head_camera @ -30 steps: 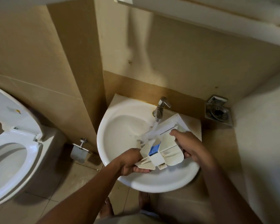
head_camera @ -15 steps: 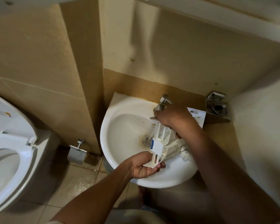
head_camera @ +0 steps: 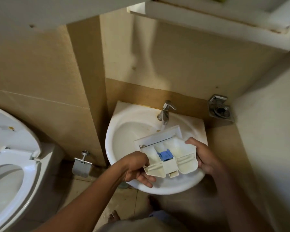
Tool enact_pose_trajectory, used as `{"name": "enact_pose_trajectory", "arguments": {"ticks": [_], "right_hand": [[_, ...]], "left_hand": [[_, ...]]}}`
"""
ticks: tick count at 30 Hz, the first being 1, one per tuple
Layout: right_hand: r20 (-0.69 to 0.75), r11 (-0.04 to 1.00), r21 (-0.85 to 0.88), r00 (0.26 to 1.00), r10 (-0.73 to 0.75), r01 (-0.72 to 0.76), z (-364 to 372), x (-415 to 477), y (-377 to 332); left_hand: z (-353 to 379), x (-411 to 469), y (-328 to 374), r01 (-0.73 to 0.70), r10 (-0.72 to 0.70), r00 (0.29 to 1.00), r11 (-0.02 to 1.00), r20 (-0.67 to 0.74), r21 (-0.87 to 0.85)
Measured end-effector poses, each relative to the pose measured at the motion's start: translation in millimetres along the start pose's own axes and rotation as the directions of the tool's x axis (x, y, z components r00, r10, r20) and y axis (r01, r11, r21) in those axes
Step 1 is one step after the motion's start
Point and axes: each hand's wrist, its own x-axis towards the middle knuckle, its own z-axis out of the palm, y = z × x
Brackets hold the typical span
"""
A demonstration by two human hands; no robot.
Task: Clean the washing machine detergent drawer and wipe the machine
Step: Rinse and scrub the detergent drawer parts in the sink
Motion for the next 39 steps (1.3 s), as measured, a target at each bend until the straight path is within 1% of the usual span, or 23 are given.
{"name": "enact_pose_trajectory", "arguments": {"ticks": [3, 5, 7, 10, 13, 16, 22, 26, 29, 34, 37, 39], "right_hand": [[-0.005, 0.983, 0.181, 0.999, 0.041, -0.039, -7.9, 10.4, 25.7], [-0.011, 0.960, 0.275, 0.998, 0.059, -0.054, -5.7, 16.7, 40.0], [-0.020, 0.936, 0.351, 0.999, 0.046, -0.036, 0.3, 20.8, 49.9], [-0.061, 0.918, 0.398, 0.998, 0.017, 0.009, 4.4, 29.4, 60.7], [-0.047, 0.898, 0.439, 0.999, 0.006, 0.015, -0.2, 40.1, 66.9], [0.005, 0.904, 0.427, 1.000, -0.010, 0.007, -3.3, 47.2, 71.9], [0.051, 0.957, 0.291, 0.999, -0.003, -0.012, -6.3, 59.8, 74.0], [0.104, 0.951, 0.307, 0.995, 0.012, -0.043, -16.0, 66.7, 79.0], [0.109, 0.950, 0.313, 0.994, -0.015, -0.020, -12.9, 71.4, 83.5], [0.097, 0.955, 0.296, 0.994, -0.059, 0.028, -8.6, 75.0, 83.5], [0.087, 0.952, 0.306, 0.995, -0.052, 0.023, -13.3, 75.4, 81.0], [0.103, 0.950, 0.312, 0.994, -0.046, 0.012, -17.8, 75.0, 77.9]], "left_hand": [[6.8, -2.7, -0.9, -0.057, 0.067, 0.992, 0.994, -0.106, 0.094], [7.6, 1.8, -0.9, -0.121, 0.139, 0.969, 0.988, -0.204, 0.099], [8.4, 7.9, -1.1, -0.172, 0.183, 0.945, 0.983, -0.270, 0.064], [9.1, 17.9, -2.5, -0.223, 0.228, 0.933, 0.974, -0.279, 0.051], [12.4, 23.4, -4.1, -0.253, 0.268, 0.926, 0.963, -0.266, 0.089], [15.5, 24.8, -9.6, -0.263, 0.289, 0.922, 0.956, -0.259, 0.129], [20.1, 27.1, -15.7, -0.252, 0.290, 0.905, 0.955, -0.312, 0.156], [19.6, 24.6, -13.9, -0.250, 0.314, 0.888, 0.943, -0.337, 0.218], [15.7, 24.5, -12.2, -0.229, 0.298, 0.892, 0.946, -0.340, 0.229], [9.1, 31.5, -13.9, -0.210, 0.255, 0.905, 0.964, -0.339, 0.164], [11.2, 34.9, -11.9, -0.216, 0.255, 0.916, 0.964, -0.309, 0.156], [11.9, 37.2, -10.4, -0.227, 0.268, 0.911, 0.961, -0.313, 0.161]]}}
